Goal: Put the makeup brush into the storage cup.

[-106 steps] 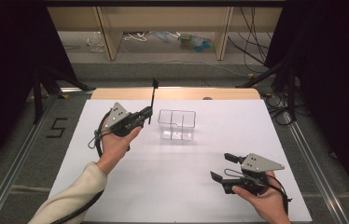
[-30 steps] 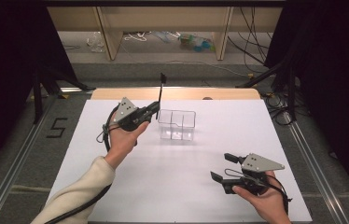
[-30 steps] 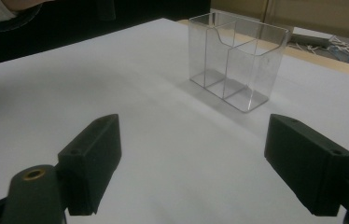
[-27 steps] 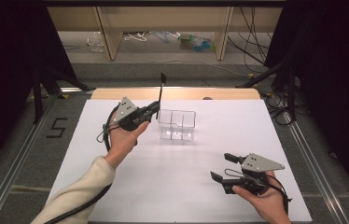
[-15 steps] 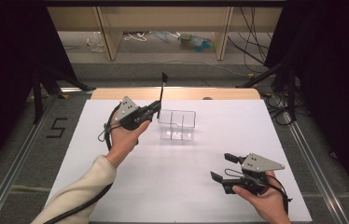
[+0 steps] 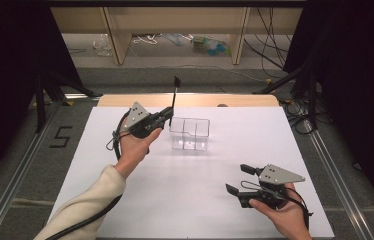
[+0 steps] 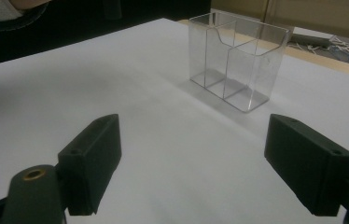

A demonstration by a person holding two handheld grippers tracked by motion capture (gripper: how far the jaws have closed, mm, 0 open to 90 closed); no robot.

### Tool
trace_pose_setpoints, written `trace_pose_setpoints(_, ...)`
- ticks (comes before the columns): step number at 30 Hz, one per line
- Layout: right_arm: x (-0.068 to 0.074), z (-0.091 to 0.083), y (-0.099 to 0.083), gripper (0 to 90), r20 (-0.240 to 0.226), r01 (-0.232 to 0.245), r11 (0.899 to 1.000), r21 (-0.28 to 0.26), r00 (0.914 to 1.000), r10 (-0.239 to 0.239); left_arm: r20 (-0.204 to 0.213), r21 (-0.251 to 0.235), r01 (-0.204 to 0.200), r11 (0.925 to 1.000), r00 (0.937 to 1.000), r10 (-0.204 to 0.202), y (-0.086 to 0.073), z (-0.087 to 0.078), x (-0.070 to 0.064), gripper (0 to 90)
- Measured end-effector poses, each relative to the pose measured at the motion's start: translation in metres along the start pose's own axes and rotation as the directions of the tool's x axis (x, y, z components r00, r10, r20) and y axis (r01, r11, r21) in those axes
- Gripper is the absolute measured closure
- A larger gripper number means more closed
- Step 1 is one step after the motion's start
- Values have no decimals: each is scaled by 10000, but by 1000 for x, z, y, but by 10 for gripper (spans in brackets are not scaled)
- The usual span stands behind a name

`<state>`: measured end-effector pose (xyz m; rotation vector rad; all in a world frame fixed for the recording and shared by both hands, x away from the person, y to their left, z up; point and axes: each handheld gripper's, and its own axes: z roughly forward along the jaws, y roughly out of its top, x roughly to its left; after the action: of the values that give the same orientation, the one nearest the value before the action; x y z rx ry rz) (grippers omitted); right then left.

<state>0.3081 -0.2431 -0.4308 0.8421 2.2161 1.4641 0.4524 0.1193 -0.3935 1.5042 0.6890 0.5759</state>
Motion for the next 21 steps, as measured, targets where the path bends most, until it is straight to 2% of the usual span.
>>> trace_pose_setpoints(4, 0, 1, 0, 200, -66, -15, 9999, -161, 10000, 14, 6, -12, -19, 10000, 10000, 19, 0, 1, 1, 855)
trace_pose_setpoints(6, 0, 0, 0, 200, 18, 35, 10000, -24, 10000, -35, -25, -4, 40, 10000, 10000, -40, 0, 2, 1, 855)
trace_pose_setpoints(21, 0, 0, 0, 200, 6, 28, 10000, -13, 10000, -28, 52, 27, 16, 10000, 10000, -16, -2, 9, 1, 855)
